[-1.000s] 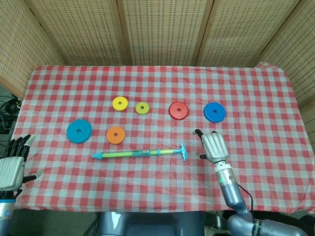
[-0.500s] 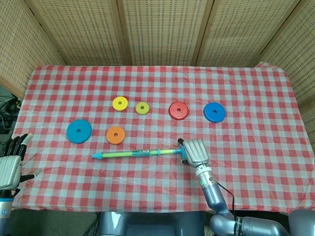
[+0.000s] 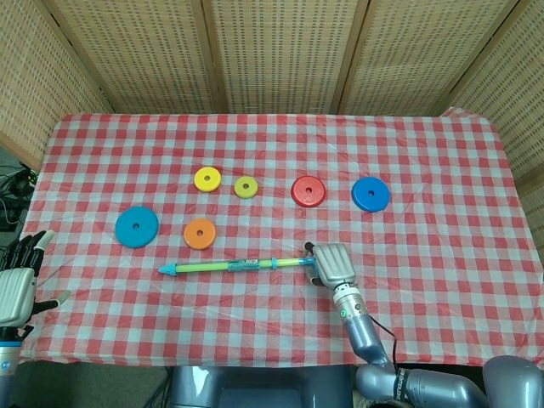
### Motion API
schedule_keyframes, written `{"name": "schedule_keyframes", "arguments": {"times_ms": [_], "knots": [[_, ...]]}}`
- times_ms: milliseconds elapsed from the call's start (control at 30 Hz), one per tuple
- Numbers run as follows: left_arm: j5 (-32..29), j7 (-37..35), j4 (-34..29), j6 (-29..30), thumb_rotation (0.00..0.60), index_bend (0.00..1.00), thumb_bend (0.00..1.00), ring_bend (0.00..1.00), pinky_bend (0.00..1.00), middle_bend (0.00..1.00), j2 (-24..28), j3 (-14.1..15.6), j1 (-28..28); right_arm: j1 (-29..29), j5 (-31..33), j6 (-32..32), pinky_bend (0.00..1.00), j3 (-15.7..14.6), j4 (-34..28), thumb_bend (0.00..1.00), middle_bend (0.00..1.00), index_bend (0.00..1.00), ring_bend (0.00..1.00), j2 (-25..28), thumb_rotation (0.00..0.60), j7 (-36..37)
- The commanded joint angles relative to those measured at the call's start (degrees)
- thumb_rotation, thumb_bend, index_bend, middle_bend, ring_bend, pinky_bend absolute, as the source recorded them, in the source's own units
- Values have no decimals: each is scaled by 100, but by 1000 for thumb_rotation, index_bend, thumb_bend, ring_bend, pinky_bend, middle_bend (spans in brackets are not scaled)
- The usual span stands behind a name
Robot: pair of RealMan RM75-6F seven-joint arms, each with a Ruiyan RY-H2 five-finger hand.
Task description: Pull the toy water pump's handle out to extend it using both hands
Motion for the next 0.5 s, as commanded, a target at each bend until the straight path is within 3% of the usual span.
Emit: {"name": "schedule_keyframes", "arguments": {"times_ms": [33, 500], "knots": [[-26, -16, 3, -2, 600, 2, 120, 0, 0, 0, 5, -17, -1, 42, 10, -29, 615, 2, 59, 513, 1000, 432, 957, -26, 600, 43], [-80, -41, 10, -56, 600, 17, 121, 0, 0, 0, 15, -24, -22, 160, 181, -140, 615, -52, 347, 540, 1000, 457, 963, -135, 600, 75]]}}
